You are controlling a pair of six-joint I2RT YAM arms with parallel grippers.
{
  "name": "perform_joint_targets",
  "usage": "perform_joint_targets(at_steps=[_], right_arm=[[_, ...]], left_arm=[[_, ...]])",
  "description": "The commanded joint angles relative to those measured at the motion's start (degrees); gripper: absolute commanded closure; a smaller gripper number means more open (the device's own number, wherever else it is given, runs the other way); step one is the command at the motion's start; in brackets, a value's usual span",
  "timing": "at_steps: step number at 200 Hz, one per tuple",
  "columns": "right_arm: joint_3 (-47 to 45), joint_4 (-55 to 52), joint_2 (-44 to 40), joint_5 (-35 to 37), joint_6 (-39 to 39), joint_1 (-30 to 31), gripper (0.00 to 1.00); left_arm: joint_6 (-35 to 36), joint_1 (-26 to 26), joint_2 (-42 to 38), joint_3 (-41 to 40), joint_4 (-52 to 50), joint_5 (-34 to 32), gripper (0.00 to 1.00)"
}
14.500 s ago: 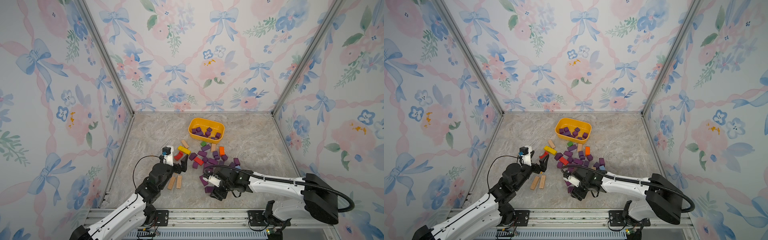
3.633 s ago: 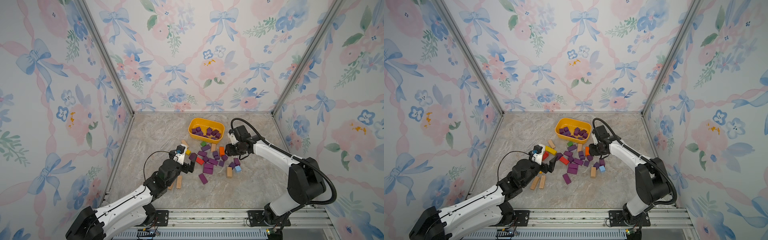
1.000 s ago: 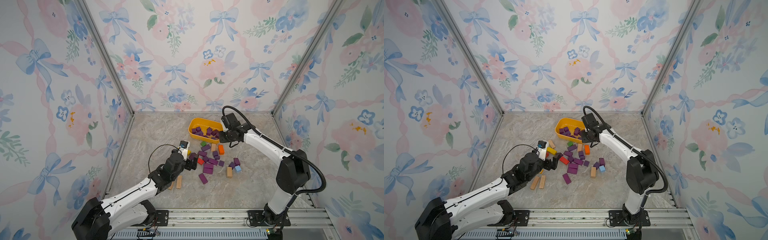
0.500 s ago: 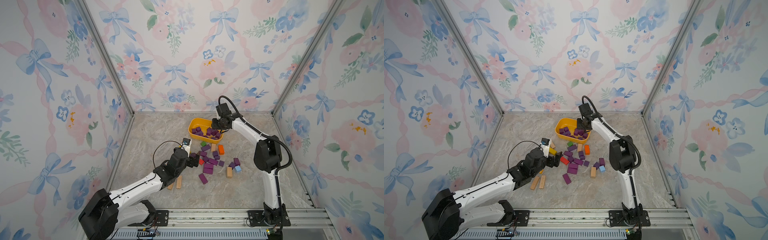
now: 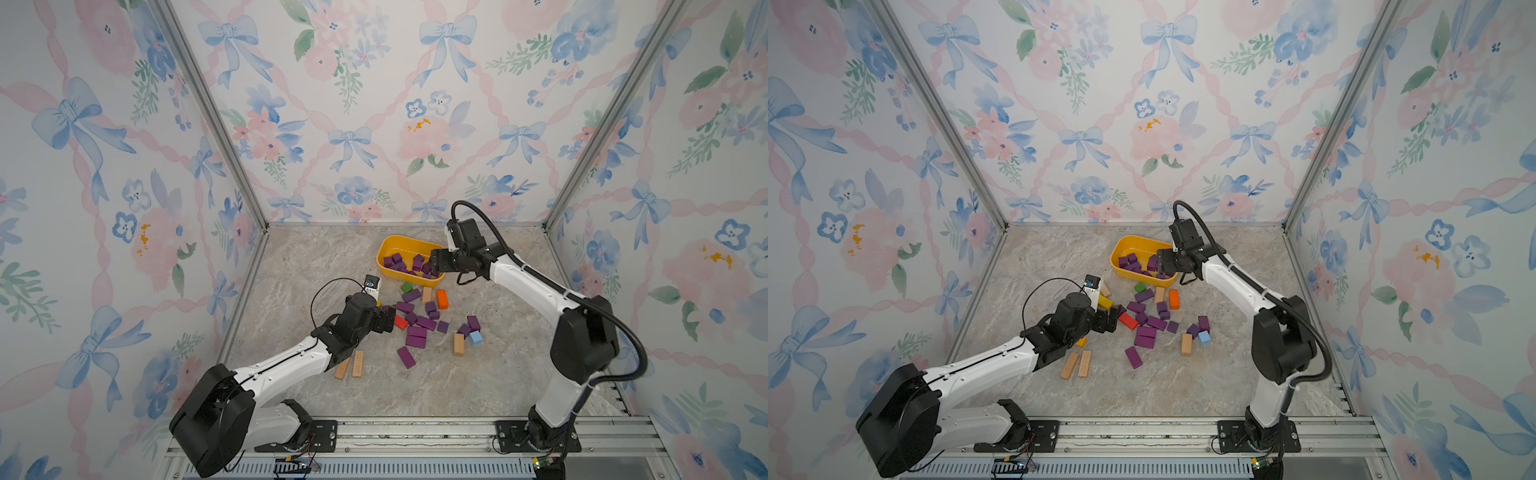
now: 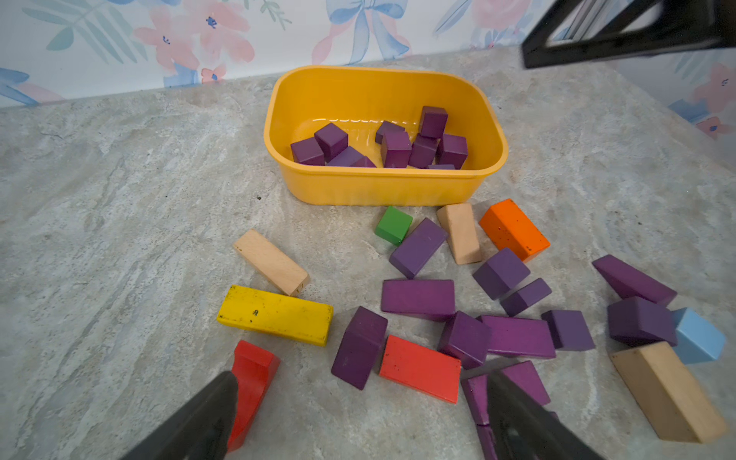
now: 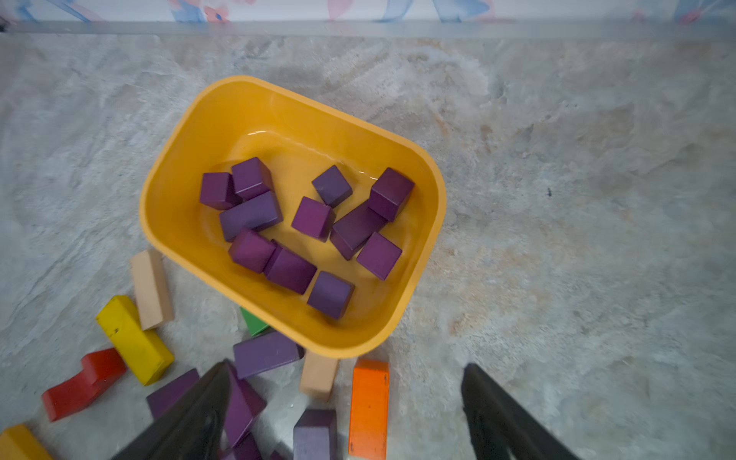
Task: Pick purple bricks into the storage bin
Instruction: Place the building block in the storage box, then pick up the building block from the center of the board.
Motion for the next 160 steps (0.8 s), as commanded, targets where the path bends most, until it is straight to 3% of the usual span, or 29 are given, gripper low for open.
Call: perform_joint_targets(at_steps=[1, 31, 57, 113, 135, 160], right_arm=[[-8.83, 4.98, -7.16, 1.10, -1.46, 1.24, 0.03], [-23.95, 13.45, -19.96, -5.86, -0.33, 0.52, 0.03], [-29.83, 13.89, -28.37, -10.37, -1.87, 0.47, 0.03], [-38.12, 13.95, -38.53, -15.50, -2.21, 0.19, 0.03], [-40.35, 13.25, -40.90, -14.49, -2.41, 0.15, 0.03], [-41.48, 11.36, -42.60, -13.88, -2.36, 0.10, 0.02]], left_arm=[[0.20, 0.85, 1.29, 0.69, -1.84, 1.75, 0.02], [0.60, 1.04, 3.54, -0.34, -1.77, 1.80, 0.02], [2.59, 1.17, 5.92, 0.00, -1.68, 2.80, 0.03], [7.16, 1.28, 13.54, 1.82, -1.25, 1.35, 0.22], [8.72, 1.64, 16.73, 3.60, -1.31, 0.82, 0.38], [9.54, 2.05, 18.02, 5.83, -0.84, 0.99, 0.41]])
